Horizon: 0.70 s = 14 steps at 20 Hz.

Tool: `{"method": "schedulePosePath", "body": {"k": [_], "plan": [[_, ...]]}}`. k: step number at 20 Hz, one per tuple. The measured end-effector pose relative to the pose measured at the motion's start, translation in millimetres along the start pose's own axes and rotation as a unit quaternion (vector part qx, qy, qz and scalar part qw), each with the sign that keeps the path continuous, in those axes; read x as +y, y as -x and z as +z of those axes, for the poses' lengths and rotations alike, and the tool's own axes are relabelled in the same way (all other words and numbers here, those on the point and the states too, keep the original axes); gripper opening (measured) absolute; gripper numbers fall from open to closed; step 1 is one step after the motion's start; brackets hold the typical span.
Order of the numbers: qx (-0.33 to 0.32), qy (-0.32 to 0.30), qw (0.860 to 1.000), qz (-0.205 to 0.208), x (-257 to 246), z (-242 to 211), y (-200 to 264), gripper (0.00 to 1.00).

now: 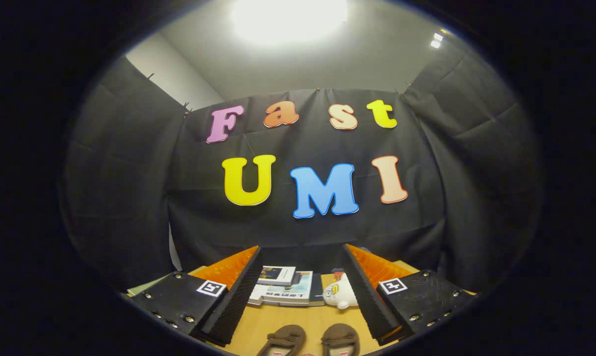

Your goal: Open the storage box then place both shoes into the box .Put the left shoe in first, then the right shoe, with the right side of both shoes facing outward in a uniform manner.

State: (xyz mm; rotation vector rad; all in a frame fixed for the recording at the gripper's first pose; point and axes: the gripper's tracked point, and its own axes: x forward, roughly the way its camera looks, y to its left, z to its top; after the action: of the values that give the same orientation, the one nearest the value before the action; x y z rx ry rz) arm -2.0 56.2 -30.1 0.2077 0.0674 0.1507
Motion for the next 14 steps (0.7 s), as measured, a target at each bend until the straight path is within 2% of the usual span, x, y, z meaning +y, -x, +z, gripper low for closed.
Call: {"method": "schedulePosePath", "body": {"k": [4,7,10,14], "plan": [[0.045,-0.059,0.997,0.023,15,-32,-2,0.97],[0.083,-0.12,0.988,0.046,31,-57,-2,0.97],[0.121,-0.182,0.974,0.065,44,-81,-3,0.98],[0.165,-0.257,0.947,0.097,67,-108,0,0.97]]}}
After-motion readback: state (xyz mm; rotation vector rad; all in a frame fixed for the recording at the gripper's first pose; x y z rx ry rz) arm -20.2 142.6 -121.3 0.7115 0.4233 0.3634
